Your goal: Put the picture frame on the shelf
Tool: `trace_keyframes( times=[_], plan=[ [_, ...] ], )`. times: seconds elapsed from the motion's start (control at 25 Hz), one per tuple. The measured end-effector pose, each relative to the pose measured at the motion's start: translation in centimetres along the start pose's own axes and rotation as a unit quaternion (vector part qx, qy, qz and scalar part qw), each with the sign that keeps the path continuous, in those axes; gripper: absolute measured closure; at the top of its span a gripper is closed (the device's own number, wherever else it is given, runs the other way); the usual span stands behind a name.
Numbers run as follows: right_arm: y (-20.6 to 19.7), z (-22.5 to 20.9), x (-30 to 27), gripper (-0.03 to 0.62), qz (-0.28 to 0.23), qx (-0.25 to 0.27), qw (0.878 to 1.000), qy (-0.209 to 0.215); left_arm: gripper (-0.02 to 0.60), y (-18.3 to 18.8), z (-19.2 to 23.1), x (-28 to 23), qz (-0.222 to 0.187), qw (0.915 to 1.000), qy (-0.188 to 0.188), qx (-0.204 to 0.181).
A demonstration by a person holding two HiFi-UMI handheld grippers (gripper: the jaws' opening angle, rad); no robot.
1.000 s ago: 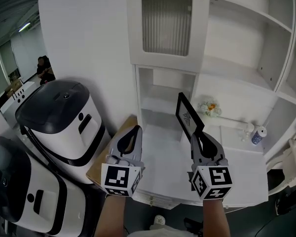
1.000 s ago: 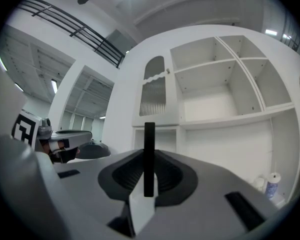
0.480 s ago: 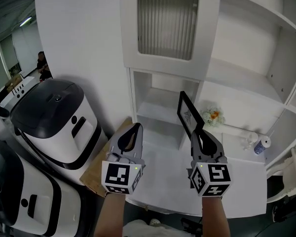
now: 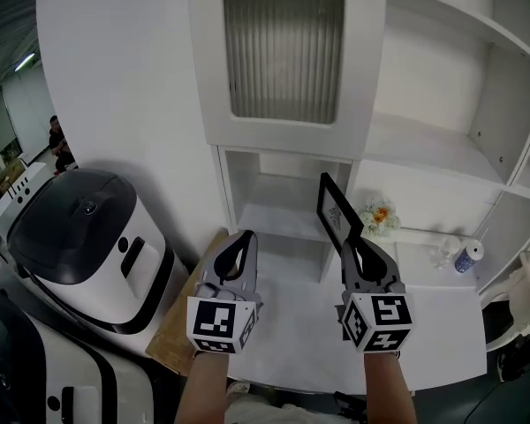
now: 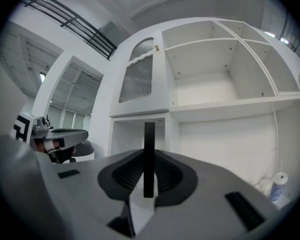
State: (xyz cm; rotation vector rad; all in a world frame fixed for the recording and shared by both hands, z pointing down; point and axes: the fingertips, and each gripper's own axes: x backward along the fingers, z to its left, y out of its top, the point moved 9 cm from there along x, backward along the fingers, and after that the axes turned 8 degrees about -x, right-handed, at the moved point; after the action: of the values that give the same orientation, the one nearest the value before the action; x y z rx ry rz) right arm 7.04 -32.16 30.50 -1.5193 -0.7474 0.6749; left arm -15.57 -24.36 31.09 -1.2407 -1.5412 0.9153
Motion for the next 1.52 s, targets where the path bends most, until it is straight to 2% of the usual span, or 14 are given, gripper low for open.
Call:
trace_keyframes(
  times=[0.36,0.84,1.08,1.32,1.52],
  plan=[
    [-0.6,2.0,-3.0,0.534,0.000,-0.015,0.998,-0.060,0.572,-2.1,4.5,-3.2,-0.010,0.9983,-0.056,0.010],
    [-1.1,5.8,-5.4,0.534,-0.015,-0.022,0.988,-0.150,0.572,-4.7,9.9,-5.5,-0.030,0.9901,-0.135,0.023],
    [-1.7,6.6,-6.4,0.534,-0.026,-0.042,0.983,-0.177,0.572,-5.6,11.6,-6.2,-0.040,0.9861,-0.158,0.031],
    [-3.0,6.2,-7.7,0.534,-0.026,-0.054,0.977,-0.204,0.572,-6.8,12.5,-7.0,-0.041,0.9847,-0.165,0.041],
    [-4.7,4.8,-8.4,0.534,-0.029,-0.092,0.970,-0.224,0.572,-7.3,12.7,-7.5,-0.043,0.9833,-0.171,0.043]
  ],
)
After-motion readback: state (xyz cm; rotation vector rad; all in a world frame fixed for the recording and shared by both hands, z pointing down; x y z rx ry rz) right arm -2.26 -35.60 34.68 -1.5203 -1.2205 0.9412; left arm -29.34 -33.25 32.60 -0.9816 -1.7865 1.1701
